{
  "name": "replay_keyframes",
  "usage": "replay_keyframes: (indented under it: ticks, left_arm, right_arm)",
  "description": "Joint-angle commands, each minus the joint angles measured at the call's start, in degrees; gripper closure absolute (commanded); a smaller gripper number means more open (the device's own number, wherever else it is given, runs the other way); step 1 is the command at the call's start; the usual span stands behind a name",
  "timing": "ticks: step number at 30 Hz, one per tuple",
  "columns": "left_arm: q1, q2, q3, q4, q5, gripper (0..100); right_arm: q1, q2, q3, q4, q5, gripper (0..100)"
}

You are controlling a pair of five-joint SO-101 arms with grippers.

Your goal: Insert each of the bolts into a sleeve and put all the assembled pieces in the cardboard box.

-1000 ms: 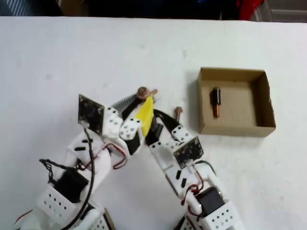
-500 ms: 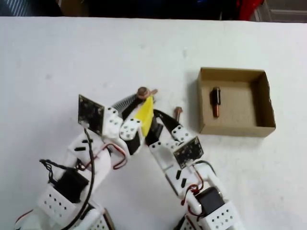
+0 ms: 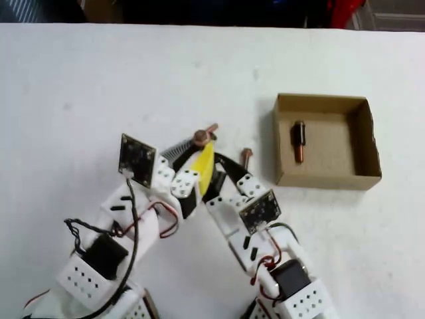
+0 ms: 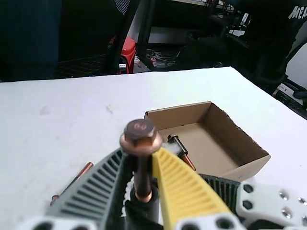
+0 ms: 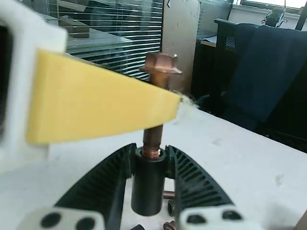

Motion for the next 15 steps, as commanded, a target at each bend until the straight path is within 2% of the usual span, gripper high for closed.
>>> replay_keyframes:
  ticks: [1,10,15]
  left_arm:
    - [0.0,-0.7,-0.4,-1.7,0.1,98]
    - [0.0,-0.7,0.5,-1.8,-0.4,98]
    - [0.0,-0.7,1.9,-2.0,-7.4,98]
  right_arm:
    - [0.0,-0.8,0.5,-1.3,0.7,98.2]
    - [0.0,-0.7,0.5,-1.3,0.7,98.2]
    - [0.0,-0.8,0.5,-1.2,0.7,98.2]
